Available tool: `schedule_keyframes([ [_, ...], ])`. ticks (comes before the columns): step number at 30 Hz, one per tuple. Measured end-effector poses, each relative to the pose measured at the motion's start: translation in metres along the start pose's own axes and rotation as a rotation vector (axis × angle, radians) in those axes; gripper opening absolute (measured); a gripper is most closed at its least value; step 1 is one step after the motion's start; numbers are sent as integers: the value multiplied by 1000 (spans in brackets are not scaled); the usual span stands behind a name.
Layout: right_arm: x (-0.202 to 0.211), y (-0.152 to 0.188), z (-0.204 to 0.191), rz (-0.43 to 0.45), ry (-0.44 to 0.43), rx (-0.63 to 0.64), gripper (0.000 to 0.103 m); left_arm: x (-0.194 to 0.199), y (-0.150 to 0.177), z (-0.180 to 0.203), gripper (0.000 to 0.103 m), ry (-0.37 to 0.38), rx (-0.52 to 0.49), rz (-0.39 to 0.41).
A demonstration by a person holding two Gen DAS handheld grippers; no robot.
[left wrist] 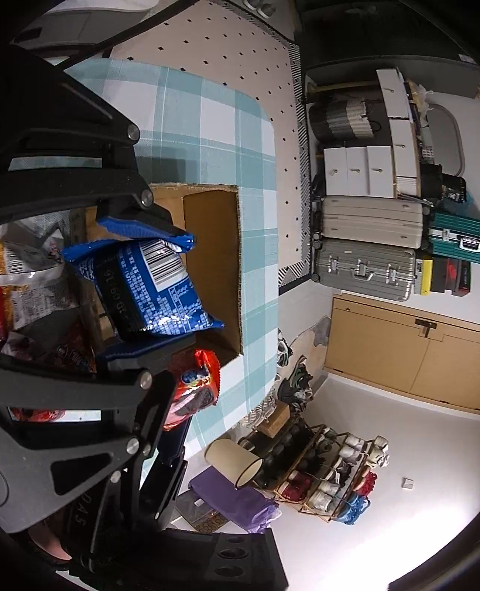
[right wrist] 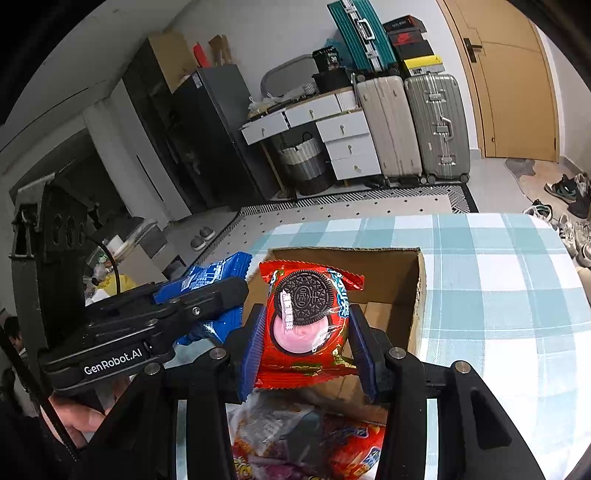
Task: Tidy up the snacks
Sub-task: 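Carry both packets over the box and open both tools to drop them, then withdraw both tools from the box back toward the snack pile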
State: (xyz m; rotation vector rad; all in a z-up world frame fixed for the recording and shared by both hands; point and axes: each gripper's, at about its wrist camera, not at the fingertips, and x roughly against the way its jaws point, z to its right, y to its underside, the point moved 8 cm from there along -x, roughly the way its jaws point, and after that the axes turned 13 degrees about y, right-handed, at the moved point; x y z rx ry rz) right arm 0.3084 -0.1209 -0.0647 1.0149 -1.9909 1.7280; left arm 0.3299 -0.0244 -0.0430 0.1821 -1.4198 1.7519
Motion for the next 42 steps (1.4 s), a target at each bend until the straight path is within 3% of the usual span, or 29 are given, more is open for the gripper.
schedule_keyframes([
  [11, -48, 9, 15, -65, 5, -17, 45, -53, 5, -24, 43, -13, 16, -63],
  [16, -55, 13, 23, -87, 24, -38, 51, -58, 6, -35, 57, -5, 80, -68],
  [24, -12, 8, 19, 2, 34, -29, 65, -23, 7, -25, 66, -45, 38, -13],
  [34, 62, 18, 0, 94, 54, -7, 83, 56, 30, 5, 77, -78, -2, 50],
  [42, 114, 40, -14, 134, 50, -2, 87, 110, 56, 25, 82, -94, 7, 81],
])
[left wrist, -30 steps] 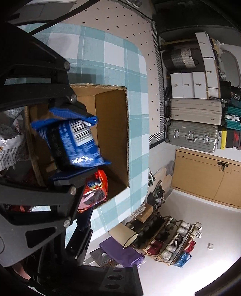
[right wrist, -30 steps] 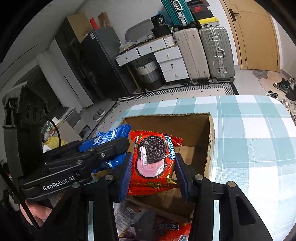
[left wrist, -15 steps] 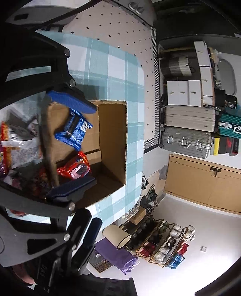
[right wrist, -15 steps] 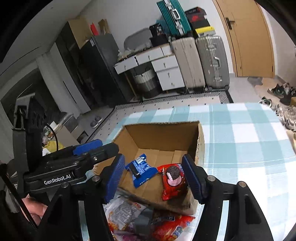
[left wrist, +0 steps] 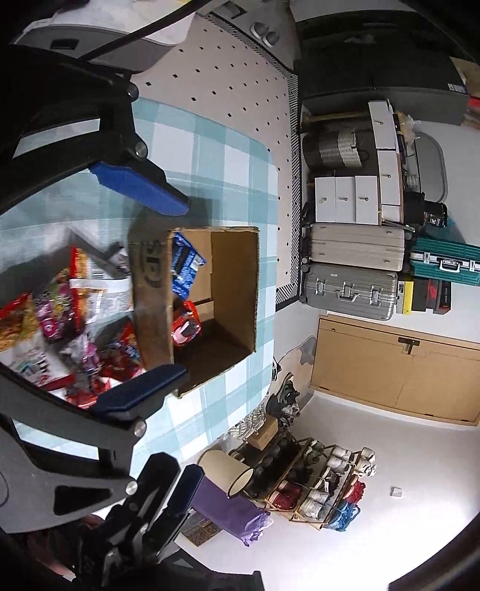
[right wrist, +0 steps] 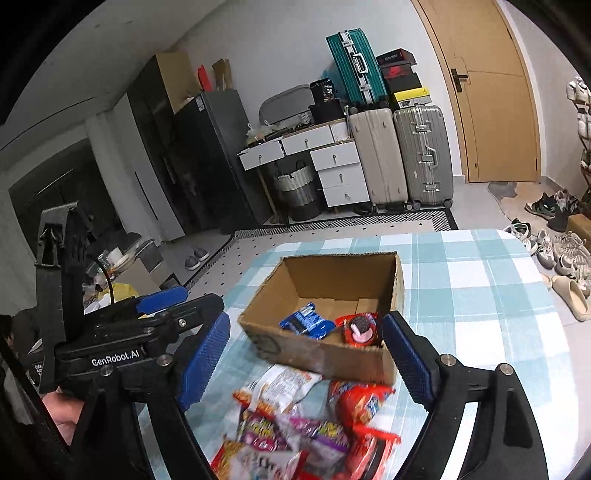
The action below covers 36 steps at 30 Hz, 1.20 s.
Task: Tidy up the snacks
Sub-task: 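Withdraw both tools from the box back toward the snack pile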
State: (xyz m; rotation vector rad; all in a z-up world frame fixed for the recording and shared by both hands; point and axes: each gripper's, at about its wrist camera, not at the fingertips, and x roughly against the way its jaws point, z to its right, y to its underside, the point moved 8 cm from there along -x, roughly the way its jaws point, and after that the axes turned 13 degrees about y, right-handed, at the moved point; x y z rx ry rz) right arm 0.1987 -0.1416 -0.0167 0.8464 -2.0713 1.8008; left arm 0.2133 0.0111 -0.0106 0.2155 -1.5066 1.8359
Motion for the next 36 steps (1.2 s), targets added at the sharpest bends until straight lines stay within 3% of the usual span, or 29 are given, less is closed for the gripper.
schedule_keyframes([
  [3, 15, 7, -5, 7, 0, 3, 92, 18, 11, 4, 84, -13, 0, 6],
  [11, 52, 35, -11, 22, 25, 16, 93, 54, 36, 12, 86, -39, 11, 5],
  [16, 67, 51, -12, 24, 30, 8, 95, 74, 47, 10, 101, -53, 26, 30],
  [18, 71, 59, -12, 18, 30, 3, 96, 81, 56, 9, 101, -55, 32, 36],
  [27, 72, 89, -18, -28, 23, -12, 96, 93, 93, -4, 102, -59, 77, 8],
  [36, 46, 131, -30, -125, 15, 0, 96, 97, 120, -23, 102, -70, 130, -14],
])
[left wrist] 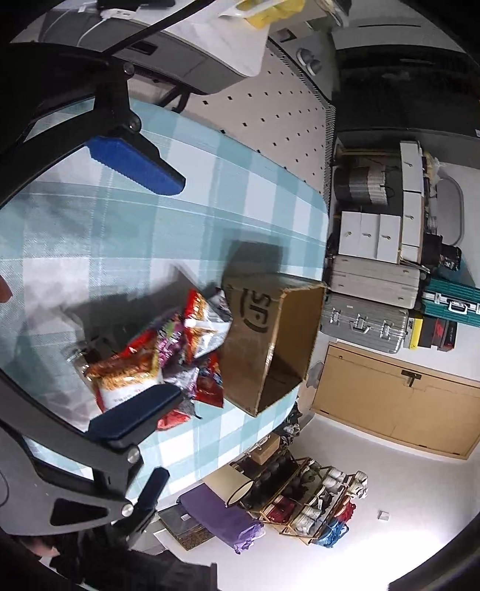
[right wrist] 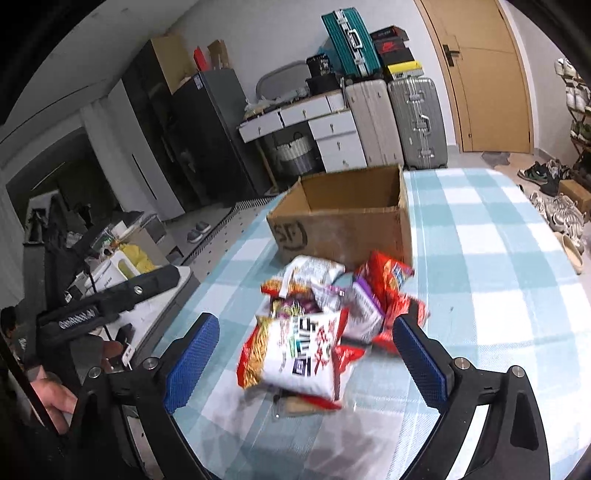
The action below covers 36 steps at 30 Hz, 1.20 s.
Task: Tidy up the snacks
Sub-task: 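Withdraw both tools from the box back toward the snack pile, then grasp the white noodle-snack bag with the right tool and lift it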
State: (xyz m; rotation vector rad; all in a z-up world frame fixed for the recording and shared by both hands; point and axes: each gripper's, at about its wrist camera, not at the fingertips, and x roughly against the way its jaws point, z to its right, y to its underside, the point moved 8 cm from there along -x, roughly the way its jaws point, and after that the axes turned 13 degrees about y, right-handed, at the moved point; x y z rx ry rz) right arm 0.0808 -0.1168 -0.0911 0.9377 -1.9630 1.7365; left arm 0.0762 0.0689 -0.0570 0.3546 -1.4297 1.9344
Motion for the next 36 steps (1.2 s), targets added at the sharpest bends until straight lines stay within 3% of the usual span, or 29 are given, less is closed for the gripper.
schedule_keyframes([
  [8, -36, 20, -10, -79, -3, 8, 96, 1, 18, -22, 102, -3, 41, -12],
  [29, -84, 25, -30, -106, 14, 76, 96, -29, 57, -59, 102, -20, 104, -102],
  [36, -83, 30, -36, -72, 19, 118, 76, -33, 60, -63, 102, -21, 109, -115],
])
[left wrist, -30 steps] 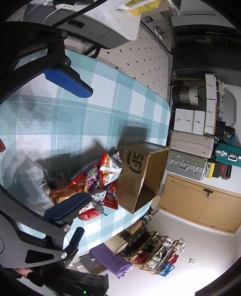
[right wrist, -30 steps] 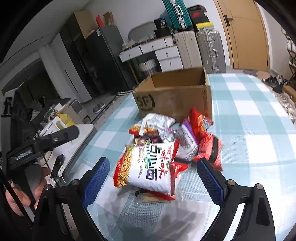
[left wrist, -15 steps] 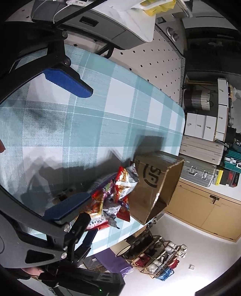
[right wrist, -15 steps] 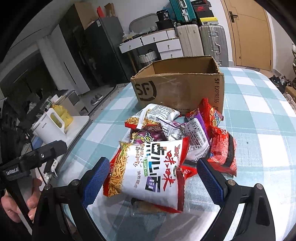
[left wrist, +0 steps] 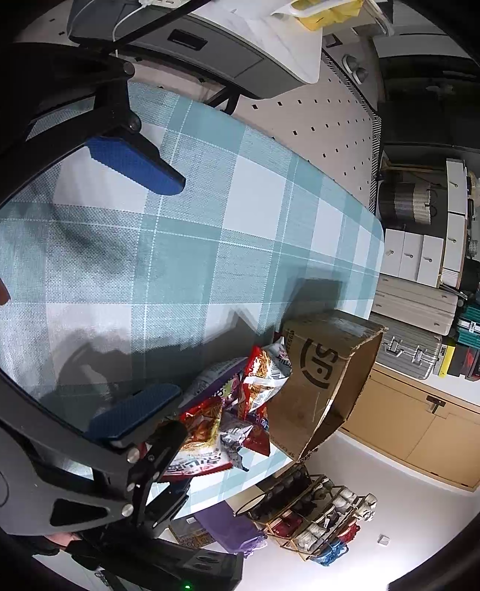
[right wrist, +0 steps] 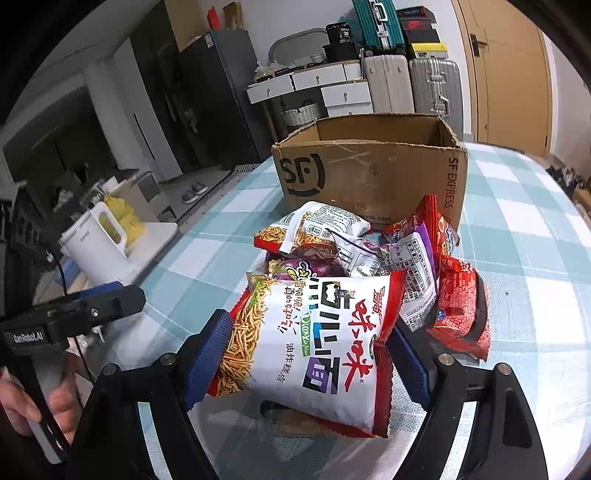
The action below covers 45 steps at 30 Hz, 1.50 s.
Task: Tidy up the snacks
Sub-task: 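Grasp the white noodle-snack bag with the right tool and lift it, then grasp the red balloon glue packet with the left tool while the right tool holds the noodle bag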
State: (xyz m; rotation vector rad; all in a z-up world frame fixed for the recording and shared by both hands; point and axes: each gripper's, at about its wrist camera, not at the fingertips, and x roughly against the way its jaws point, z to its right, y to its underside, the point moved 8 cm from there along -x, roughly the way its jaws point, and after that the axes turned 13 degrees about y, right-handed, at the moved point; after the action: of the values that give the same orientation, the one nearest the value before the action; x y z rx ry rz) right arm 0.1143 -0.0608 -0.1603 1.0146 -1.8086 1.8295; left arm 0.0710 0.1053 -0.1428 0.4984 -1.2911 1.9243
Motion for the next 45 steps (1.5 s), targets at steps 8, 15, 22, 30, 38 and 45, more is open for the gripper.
schedule_keyframes([
  [8, 5, 2, 3, 23, -2, -14, 60, -2, 3, -1, 102, -5, -2, -11],
  [15, 7, 1, 10, 26, -27, -56, 57, -4, 5, 0, 102, -11, -10, -14],
  [22, 14, -2, 23, 37, -49, -121, 57, -7, 8, 6, 102, -6, -21, -27],
  [30, 37, -8, 44, 84, -70, -191, 57, -23, 14, 30, 102, 21, -58, -68],
  [38, 62, -8, 73, 141, -46, -244, 57, -46, 24, 76, 102, 77, -134, -123],
  [45, 75, 2, 104, 156, -22, -291, 57, -74, 38, 121, 102, 108, -204, -185],
])
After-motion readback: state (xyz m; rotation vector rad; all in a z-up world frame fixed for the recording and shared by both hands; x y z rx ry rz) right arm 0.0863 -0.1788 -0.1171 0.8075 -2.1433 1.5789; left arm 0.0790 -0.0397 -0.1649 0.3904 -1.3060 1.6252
